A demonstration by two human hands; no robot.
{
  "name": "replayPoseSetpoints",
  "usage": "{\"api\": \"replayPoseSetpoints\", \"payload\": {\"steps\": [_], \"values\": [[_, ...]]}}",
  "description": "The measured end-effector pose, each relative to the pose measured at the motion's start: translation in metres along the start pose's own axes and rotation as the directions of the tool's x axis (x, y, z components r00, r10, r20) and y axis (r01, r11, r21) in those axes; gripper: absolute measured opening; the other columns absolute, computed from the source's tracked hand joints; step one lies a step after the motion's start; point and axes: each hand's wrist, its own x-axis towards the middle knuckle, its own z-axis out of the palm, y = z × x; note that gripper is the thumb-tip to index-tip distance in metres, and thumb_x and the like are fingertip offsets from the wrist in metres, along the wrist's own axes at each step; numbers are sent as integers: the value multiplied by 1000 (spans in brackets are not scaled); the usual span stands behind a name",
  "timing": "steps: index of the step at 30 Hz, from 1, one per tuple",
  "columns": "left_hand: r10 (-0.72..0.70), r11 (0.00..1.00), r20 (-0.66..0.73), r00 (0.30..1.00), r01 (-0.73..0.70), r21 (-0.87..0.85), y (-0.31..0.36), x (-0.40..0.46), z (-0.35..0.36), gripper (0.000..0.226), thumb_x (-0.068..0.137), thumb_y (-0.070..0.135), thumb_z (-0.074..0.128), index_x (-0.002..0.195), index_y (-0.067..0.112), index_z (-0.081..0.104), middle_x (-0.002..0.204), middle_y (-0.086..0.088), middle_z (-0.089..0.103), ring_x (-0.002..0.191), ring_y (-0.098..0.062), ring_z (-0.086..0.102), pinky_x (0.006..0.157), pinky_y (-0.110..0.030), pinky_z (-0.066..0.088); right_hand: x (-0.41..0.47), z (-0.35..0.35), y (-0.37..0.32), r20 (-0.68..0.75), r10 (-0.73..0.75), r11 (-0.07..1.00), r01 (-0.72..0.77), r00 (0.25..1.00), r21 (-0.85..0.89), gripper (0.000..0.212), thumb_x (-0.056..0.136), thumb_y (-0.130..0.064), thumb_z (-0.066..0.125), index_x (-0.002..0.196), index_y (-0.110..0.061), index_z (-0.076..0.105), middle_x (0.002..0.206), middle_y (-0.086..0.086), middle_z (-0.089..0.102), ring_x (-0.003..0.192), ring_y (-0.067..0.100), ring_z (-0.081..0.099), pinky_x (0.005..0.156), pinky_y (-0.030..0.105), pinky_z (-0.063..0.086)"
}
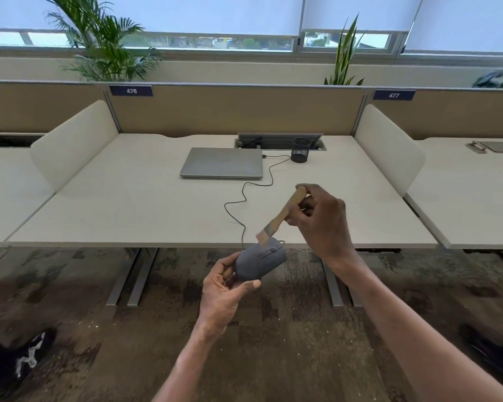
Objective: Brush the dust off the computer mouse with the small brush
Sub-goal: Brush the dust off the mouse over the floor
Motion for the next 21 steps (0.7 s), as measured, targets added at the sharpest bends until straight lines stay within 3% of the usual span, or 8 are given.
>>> {"api": "replayPoseSetpoints", "payload": {"steps": [5, 9, 14, 18, 21], "values": [[10, 999, 13, 1000, -10, 30, 2, -2, 2, 77, 58, 29, 100, 127, 28, 66, 127, -3, 72, 120, -22, 70, 95, -36, 60, 11, 16, -2, 124, 99, 995, -99, 987, 1, 7, 87, -2, 69, 93, -3, 65, 74, 8, 73, 62, 16, 75, 62, 42, 64], [11, 1000, 0, 1000, -11, 14, 2, -2, -1, 73, 61, 12, 98, 125, 23, 66, 124, -5, 74, 118, -22, 71, 94, -31, 60, 19, 9, 7, 90, 158, 987, -154, 983, -44, 6, 86, 1, 69, 89, 2, 65, 71, 12, 72, 61, 19, 74, 62, 45, 64], [0, 1000, -7, 1000, 0, -6, -1, -4, -4, 73, 61, 7, 93, 127, 17, 64, 122, -3, 75, 117, -22, 71, 95, -33, 60, 22, -8, 20, -20, 106, 970, -108, 994, -219, 5, 88, -2, 66, 91, 1, 65, 76, 16, 72, 69, 31, 73, 66, 47, 60], [-2, 1000, -14, 1000, 2, -29, 2, -2, -6, 74, 61, 8, 93, 128, 17, 63, 123, -6, 74, 117, -22, 71, 95, -32, 60, 19, -10, 27, -1, 124, 986, -124, 992, -114, 4, 88, 0, 65, 91, -1, 66, 76, 13, 73, 69, 25, 75, 68, 45, 63], [-16, 999, -1, 1000, 15, -49, 4, -2, -9, 74, 61, 8, 94, 127, 18, 63, 123, -4, 75, 118, -21, 71, 91, -26, 59, 18, -8, 35, 53, 149, 985, -143, 987, -93, 14, 91, 1, 62, 103, -3, 67, 84, 14, 74, 71, 25, 76, 68, 39, 65]]}}
